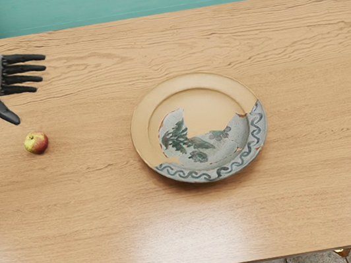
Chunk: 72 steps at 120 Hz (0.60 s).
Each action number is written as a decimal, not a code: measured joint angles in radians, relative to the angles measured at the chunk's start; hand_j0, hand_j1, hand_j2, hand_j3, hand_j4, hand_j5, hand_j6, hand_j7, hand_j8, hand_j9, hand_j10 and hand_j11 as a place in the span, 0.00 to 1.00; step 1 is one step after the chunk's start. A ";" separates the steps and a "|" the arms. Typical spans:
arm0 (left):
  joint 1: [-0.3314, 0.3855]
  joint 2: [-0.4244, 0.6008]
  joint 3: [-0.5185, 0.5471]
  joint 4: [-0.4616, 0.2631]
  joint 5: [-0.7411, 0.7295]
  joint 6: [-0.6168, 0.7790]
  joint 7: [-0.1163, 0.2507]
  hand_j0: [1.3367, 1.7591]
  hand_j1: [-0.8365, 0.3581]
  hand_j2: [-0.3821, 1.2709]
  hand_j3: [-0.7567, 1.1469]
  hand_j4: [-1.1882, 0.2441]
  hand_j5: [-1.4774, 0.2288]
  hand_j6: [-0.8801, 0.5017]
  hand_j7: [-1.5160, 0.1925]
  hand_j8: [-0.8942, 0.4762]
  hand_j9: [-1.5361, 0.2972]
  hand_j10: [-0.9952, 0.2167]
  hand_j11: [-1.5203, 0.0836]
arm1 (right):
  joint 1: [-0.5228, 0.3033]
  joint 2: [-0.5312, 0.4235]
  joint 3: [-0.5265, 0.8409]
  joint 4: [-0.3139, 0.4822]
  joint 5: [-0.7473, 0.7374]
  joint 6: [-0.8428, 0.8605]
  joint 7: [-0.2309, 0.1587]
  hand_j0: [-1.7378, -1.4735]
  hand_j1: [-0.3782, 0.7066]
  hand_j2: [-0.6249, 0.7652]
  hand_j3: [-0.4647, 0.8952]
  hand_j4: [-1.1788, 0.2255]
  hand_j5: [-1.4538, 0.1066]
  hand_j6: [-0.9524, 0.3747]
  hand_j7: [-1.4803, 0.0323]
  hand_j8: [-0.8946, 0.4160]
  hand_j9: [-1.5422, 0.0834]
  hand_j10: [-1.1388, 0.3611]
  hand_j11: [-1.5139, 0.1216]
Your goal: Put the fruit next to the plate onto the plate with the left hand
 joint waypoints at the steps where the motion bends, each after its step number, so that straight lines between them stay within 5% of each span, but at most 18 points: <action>1: 0.001 0.000 0.000 0.000 0.000 0.000 0.001 0.76 0.99 0.23 0.40 0.83 0.86 0.63 0.88 0.65 0.84 0.82 0.94 | 0.000 0.000 0.000 0.000 0.000 0.000 0.000 0.30 0.04 0.45 0.34 0.83 0.92 0.71 0.97 0.67 0.94 0.75 0.92; 27: -0.005 -0.012 -0.002 0.000 0.001 0.000 0.028 0.76 0.99 0.23 0.40 0.83 0.86 0.63 0.89 0.65 0.84 0.82 0.95 | -0.002 0.000 -0.003 0.001 0.000 0.000 0.000 0.30 0.04 0.45 0.34 0.83 0.92 0.71 0.97 0.67 0.94 0.75 0.92; 37: -0.121 -0.019 -0.003 -0.001 0.031 0.000 0.053 0.76 0.99 0.23 0.40 0.83 0.87 0.64 0.89 0.65 0.84 0.82 0.95 | -0.002 0.000 -0.003 0.001 0.000 0.000 0.000 0.30 0.04 0.45 0.34 0.83 0.92 0.71 0.97 0.67 0.94 0.75 0.92; 72: -0.134 -0.220 0.046 -0.004 0.800 0.000 0.072 0.76 0.99 0.23 0.40 0.83 0.87 0.63 0.89 0.65 0.84 0.82 0.95 | -0.002 0.000 0.000 0.001 0.000 0.000 0.000 0.30 0.04 0.45 0.34 0.83 0.92 0.71 0.97 0.67 0.94 0.75 0.92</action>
